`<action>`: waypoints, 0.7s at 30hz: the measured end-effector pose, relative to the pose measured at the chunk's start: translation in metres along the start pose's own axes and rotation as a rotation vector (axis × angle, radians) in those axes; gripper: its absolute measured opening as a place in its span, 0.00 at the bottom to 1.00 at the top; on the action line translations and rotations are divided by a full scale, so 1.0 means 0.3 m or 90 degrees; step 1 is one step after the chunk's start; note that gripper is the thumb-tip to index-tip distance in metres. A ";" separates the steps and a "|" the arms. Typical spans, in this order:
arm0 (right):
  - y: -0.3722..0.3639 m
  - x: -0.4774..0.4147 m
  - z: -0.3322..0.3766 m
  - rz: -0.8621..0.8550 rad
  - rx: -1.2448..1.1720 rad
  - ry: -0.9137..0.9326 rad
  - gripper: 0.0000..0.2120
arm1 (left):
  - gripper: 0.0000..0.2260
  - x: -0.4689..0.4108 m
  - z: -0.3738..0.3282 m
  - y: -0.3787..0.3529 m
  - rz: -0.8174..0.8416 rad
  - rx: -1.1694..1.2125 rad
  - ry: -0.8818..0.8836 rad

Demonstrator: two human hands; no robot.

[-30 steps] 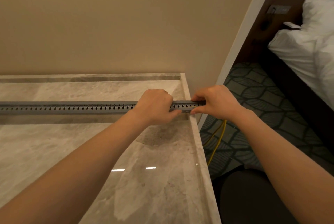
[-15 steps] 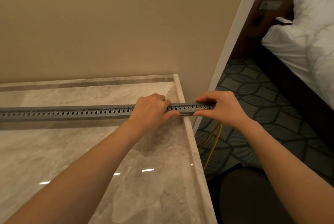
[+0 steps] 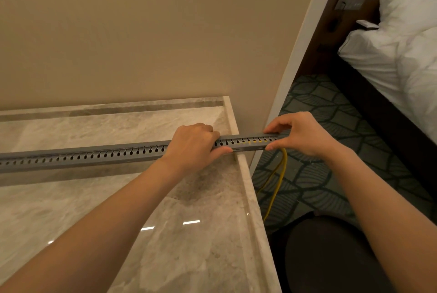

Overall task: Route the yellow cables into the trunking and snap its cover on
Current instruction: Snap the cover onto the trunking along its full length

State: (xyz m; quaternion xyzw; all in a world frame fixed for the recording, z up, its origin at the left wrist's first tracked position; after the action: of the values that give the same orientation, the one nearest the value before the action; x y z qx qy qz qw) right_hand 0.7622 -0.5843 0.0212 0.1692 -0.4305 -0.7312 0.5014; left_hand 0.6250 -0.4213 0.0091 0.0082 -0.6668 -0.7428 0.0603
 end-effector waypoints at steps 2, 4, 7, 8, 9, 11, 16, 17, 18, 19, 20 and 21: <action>-0.001 0.001 -0.001 -0.004 -0.003 0.008 0.16 | 0.23 -0.005 -0.002 0.007 0.011 -0.007 -0.013; -0.002 0.003 -0.003 -0.008 -0.005 0.012 0.16 | 0.21 -0.015 -0.011 0.011 0.018 -0.006 -0.037; -0.004 0.004 -0.007 -0.011 -0.011 0.016 0.16 | 0.19 -0.031 -0.028 0.010 0.021 0.003 -0.062; -0.006 0.003 -0.009 -0.008 -0.004 0.016 0.16 | 0.19 -0.034 -0.029 0.009 0.019 0.007 -0.060; -0.009 0.003 -0.010 -0.002 0.008 0.015 0.16 | 0.18 -0.037 -0.029 0.008 0.015 0.011 -0.055; -0.016 0.002 -0.011 0.013 0.049 0.012 0.15 | 0.18 -0.041 -0.029 0.007 0.009 0.016 -0.048; -0.045 -0.013 0.074 -0.045 0.290 0.000 0.16 | 0.17 -0.042 -0.027 0.011 -0.001 0.028 -0.053; -0.060 -0.023 0.098 -0.095 0.344 -0.002 0.17 | 0.17 -0.042 -0.027 0.012 -0.006 0.029 -0.053; -0.081 -0.034 0.119 -0.144 0.382 -0.006 0.18 | 0.17 -0.042 -0.026 0.011 -0.007 0.028 -0.052; -0.105 -0.045 0.133 -0.189 0.401 -0.010 0.19 | 0.17 -0.043 -0.026 0.009 -0.007 0.024 -0.051; -0.131 -0.059 0.144 -0.230 0.410 -0.013 0.20 | 0.18 -0.044 -0.022 0.005 -0.006 0.021 -0.048; -0.150 -0.070 0.149 -0.269 0.421 -0.015 0.21 | 0.18 -0.045 -0.023 0.002 -0.007 0.020 -0.046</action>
State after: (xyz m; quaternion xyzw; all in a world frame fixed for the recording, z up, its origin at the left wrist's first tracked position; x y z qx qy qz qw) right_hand 0.7148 -0.5396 0.0069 0.3979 -0.6043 -0.6422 0.2533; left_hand 0.6390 -0.4269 0.0081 -0.0144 -0.6802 -0.7322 0.0320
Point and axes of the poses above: each hand's wrist, its own x-axis away from the middle knuckle, its own y-axis out of the back of the hand, z = x × y, the point moved 4 cm from there along -x, towards the middle knuckle, and after that the axes turned 13 degrees about z, right-handed, at the moved point
